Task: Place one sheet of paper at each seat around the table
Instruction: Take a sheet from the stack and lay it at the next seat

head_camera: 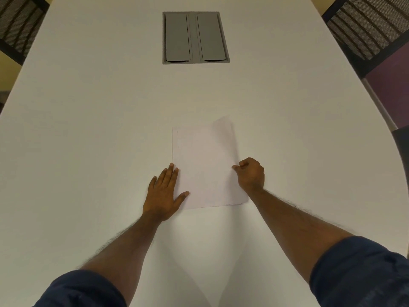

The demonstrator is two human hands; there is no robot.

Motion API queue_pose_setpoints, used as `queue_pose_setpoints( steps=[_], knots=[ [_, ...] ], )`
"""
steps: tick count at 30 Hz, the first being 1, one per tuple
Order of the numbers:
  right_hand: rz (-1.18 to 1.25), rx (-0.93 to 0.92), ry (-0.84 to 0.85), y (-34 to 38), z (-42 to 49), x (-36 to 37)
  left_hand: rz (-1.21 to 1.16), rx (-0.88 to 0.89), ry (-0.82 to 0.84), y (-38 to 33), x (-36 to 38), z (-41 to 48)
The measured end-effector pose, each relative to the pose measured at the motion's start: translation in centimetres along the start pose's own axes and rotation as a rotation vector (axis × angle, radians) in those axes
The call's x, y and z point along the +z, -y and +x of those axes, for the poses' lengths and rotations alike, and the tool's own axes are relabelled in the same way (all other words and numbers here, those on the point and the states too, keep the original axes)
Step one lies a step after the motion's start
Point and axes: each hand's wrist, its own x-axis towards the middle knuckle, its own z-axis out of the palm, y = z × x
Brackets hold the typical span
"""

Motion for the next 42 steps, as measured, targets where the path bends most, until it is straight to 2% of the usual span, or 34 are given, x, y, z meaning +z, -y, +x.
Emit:
queue_pose_setpoints(
  steps=[5,11,14,16,18,20,24,27,29,34,42],
  knots=[
    [0.053,-0.013,-0.007,-0.2,0.0,-1.3,0.085,-0.009,0.074,-0.1,-0.2,0.2],
    [0.192,-0.014,-0.002,0.1,-1.0,-3.1,-0.014,-0.064,0.062,-1.0,-1.6,0.3],
    [0.273,0.018,-0.007,0.5,-1.8,-4.5,-0.24,-0.19,-0.025,-2.3,-3.4,0.5],
    [0.345,0.052,0.015,0.8,-2.5,-5.8,-0.486,-0.304,-0.05,-3.6,-4.6,0.7],
    [0.401,0.055,0.056,1.1,-3.4,-7.2,-0.746,-0.424,-0.018,-5.1,-5.9,0.8],
    [0.435,0.018,0.069,1.2,-4.4,-8.8,-0.883,-0.47,0.036,-6.6,-7.0,0.8],
    [0.498,-0.042,0.105,1.0,-6.1,-12.3,-1.056,-0.421,0.109,-9.6,-9.0,0.6],
    [0.552,-0.067,0.113,0.2,-7.1,-15.0,-1.145,-0.37,0.043,-11.7,-10.4,-0.3],
    [0.567,-0.073,0.115,-0.7,-7.4,-16.7,-1.141,-0.35,-0.02,-12.8,-11.0,-0.8],
    [0.592,-0.067,0.163,-3.5,-7.6,-20.9,-1.085,-0.25,-0.019,-16.2,-12.0,-2.2],
    [0.64,-0.08,0.26,-7.0,-7.6,-27.5,-1.104,-0.211,-0.08,-23.0,-12.0,-4.9]
  ],
)
